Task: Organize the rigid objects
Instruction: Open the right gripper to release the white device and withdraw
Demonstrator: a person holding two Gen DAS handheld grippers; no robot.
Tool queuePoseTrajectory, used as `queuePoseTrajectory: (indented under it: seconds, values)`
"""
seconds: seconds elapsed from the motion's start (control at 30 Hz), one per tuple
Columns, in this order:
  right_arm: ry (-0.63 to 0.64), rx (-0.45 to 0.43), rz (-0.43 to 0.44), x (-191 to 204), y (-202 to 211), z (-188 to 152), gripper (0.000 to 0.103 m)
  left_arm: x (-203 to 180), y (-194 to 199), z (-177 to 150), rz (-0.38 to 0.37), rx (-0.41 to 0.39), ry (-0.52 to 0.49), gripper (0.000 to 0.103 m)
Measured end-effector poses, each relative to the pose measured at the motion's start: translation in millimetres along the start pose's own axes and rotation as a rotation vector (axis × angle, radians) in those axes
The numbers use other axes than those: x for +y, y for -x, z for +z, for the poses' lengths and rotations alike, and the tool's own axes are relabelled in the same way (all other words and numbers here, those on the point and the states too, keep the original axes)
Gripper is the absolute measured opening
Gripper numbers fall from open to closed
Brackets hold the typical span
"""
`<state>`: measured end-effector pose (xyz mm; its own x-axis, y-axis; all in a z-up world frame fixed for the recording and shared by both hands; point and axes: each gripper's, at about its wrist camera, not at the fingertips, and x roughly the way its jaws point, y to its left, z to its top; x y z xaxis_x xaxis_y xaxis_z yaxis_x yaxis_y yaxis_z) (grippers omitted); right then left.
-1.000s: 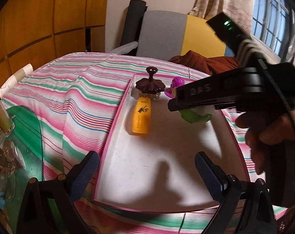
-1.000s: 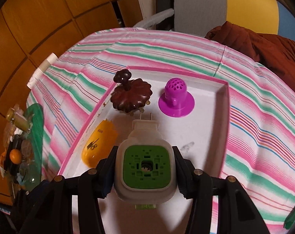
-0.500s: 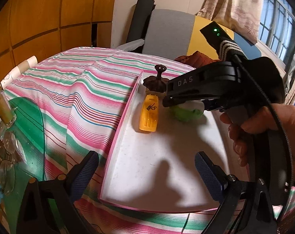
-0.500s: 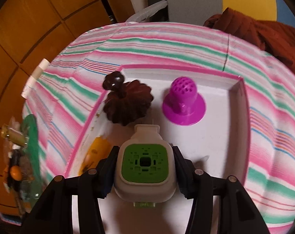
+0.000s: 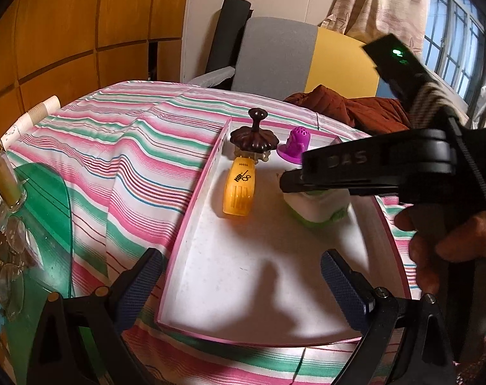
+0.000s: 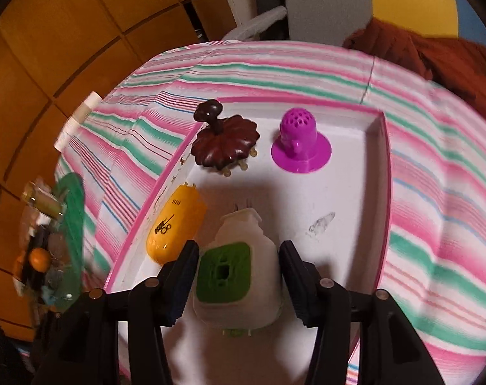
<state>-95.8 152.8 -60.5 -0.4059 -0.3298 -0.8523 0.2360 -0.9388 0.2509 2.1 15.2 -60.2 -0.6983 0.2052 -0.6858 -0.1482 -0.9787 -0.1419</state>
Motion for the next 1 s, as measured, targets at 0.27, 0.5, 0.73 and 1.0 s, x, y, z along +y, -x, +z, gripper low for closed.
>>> queuePoseTrajectory:
  seconds: [0.27,0.5,0.73,1.0]
  values:
    - [0.093,-0.116,-0.051,18,1,20,0.052,5,4,2,0.011,-0.011,0.006,0.1]
    - [0.018,-0.175,-0.015,2,40,12,0.052,6,4,1,0.004,-0.006,0.019,0.1]
    - [-0.077,-0.164,-0.001,-30,66,-12,0.052,-4,4,-1,-0.003,-0.003,-0.009,0.1]
    - [-0.072,-0.19,-0.084,-49,91,-40,0.052,-20,11,-4,-0.024,-0.004,-0.058,0.1]
